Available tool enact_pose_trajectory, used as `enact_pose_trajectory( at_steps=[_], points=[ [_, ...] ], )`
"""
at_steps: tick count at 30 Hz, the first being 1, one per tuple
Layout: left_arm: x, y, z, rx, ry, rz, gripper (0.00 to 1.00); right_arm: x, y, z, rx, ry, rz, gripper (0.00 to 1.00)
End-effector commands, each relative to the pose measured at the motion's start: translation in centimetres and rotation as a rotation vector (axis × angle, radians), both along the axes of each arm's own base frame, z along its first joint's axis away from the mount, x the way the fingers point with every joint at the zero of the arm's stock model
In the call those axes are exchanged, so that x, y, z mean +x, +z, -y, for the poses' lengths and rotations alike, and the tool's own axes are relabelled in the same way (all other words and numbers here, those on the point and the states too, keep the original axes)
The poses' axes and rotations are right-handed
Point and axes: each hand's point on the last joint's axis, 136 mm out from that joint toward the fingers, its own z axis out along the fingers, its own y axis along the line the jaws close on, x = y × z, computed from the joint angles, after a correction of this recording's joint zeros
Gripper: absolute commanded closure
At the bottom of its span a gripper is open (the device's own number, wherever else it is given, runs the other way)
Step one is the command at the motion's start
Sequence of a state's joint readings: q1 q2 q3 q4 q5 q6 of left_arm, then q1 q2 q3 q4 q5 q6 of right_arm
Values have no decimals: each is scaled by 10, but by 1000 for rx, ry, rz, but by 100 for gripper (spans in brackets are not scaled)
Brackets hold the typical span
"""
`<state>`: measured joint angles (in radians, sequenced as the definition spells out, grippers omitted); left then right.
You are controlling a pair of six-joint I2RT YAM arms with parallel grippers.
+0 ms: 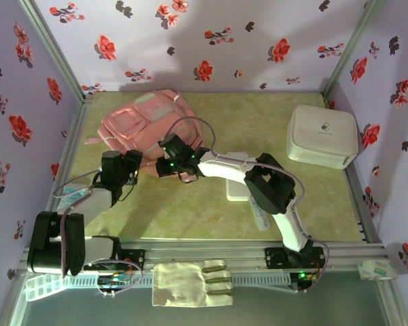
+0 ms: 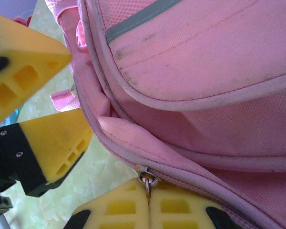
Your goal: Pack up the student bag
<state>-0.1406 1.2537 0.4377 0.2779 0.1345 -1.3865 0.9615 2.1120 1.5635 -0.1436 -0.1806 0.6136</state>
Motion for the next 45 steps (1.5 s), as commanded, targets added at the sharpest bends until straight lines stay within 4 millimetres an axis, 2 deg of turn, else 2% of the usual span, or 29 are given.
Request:
enact_pose_trajectory(
  at_steps=[1,8,12,14,16,20,25,27,29,39,45],
  points=[
    [1,-9,0,-17,42,-12,35,6,24,-5,63,-24,44,97],
    [2,-19,0,-5,54,-31,62,5,22,2,42,-39,45,98],
    [2,-21,-3,22,58,-34,79,7,19,18,-14,-74,66,98],
    [2,-22,-4,39,55,-48,83,9,17,28,-60,-71,89,98],
    [2,-21,-5,58,47,-54,88,10,15,47,-129,-67,119,98],
    [2,-19,-8,90,40,-49,90,14,2,92,-268,-77,154,97],
    [2,-12,-9,122,20,-36,93,33,-12,153,-501,-174,231,97],
    [3,-9,-8,137,5,-34,93,39,-15,165,-545,-189,226,97],
    [6,-4,-5,150,-12,-29,94,43,-17,166,-537,-192,205,97],
    [9,1,0,149,-32,-13,95,33,-19,131,-435,-24,156,82],
    [11,4,2,150,-41,-3,95,35,-24,130,-440,-27,150,83]
  ],
)
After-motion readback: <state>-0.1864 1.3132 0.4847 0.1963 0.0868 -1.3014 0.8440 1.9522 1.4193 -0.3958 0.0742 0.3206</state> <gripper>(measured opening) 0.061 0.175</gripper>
